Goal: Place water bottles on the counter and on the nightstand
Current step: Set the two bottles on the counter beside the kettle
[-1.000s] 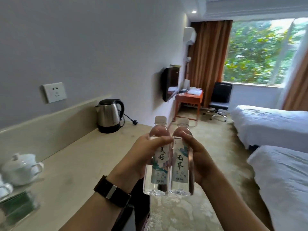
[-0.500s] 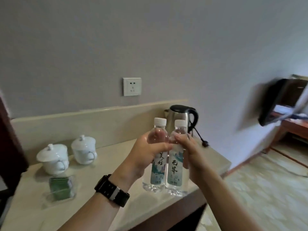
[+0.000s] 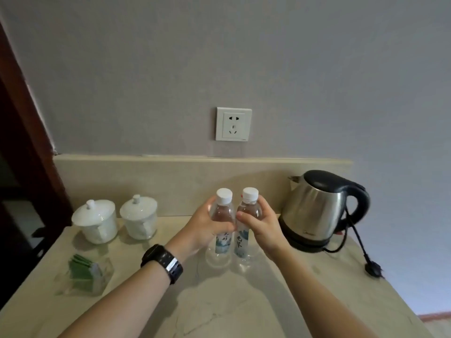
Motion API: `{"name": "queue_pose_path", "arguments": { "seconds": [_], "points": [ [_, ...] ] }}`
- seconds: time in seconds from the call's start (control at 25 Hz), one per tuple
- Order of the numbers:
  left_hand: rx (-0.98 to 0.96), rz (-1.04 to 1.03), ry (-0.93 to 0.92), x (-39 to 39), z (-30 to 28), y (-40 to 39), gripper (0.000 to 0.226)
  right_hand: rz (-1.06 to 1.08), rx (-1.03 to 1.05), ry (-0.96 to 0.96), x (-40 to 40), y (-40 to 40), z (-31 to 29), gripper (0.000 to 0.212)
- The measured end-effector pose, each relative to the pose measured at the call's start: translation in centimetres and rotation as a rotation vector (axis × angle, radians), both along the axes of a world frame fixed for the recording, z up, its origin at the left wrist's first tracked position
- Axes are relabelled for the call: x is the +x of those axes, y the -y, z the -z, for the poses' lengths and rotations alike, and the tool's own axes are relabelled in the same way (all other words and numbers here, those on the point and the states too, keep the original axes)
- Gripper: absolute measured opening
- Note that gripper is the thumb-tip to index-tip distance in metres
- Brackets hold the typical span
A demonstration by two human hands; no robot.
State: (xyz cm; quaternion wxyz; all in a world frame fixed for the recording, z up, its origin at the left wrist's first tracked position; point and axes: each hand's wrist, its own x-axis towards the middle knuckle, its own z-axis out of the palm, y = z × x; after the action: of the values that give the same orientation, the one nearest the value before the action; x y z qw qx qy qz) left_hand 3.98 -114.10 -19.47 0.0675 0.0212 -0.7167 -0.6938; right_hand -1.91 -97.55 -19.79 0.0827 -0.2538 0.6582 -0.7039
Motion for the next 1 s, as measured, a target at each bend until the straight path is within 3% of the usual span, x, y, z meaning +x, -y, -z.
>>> {"name": "queue_pose_path", "arguments": {
  "seconds": [0.4, 0.56, 0.68, 0.8, 1.0],
  "points": [
    [-0.008, -0.19, 0.038, -3.4, 2.6, 1.1, 0.053, -0.253, 0.051, 0.029, -5.4, 1.1, 1.9, 0.027],
    [-0.049, -0.181, 0.072, -3.5, 3.3, 1.6, 0.067, -0.249, 0.116, 0.014, -5.2, -0.2, 2.8, 0.049],
    [-0.262, -0.212, 0.127, -2.2, 4.8, 1.5, 0.069, -0.214, 0.24, 0.088, -3.6, -1.2, 5.2, 0.063],
    [-0.383, -0.284, 0.144, -0.8, 6.3, 1.7, 0.062, -0.079, 0.361, 0.155, -2.1, -1.2, 7.0, 0.058],
    [-0.437, -0.219, 0.133, -2.2, 5.8, 3.6, 0.056, -0.033, 0.434, 0.108, -4.6, 0.0, 6.6, 0.053]
  ]
}}
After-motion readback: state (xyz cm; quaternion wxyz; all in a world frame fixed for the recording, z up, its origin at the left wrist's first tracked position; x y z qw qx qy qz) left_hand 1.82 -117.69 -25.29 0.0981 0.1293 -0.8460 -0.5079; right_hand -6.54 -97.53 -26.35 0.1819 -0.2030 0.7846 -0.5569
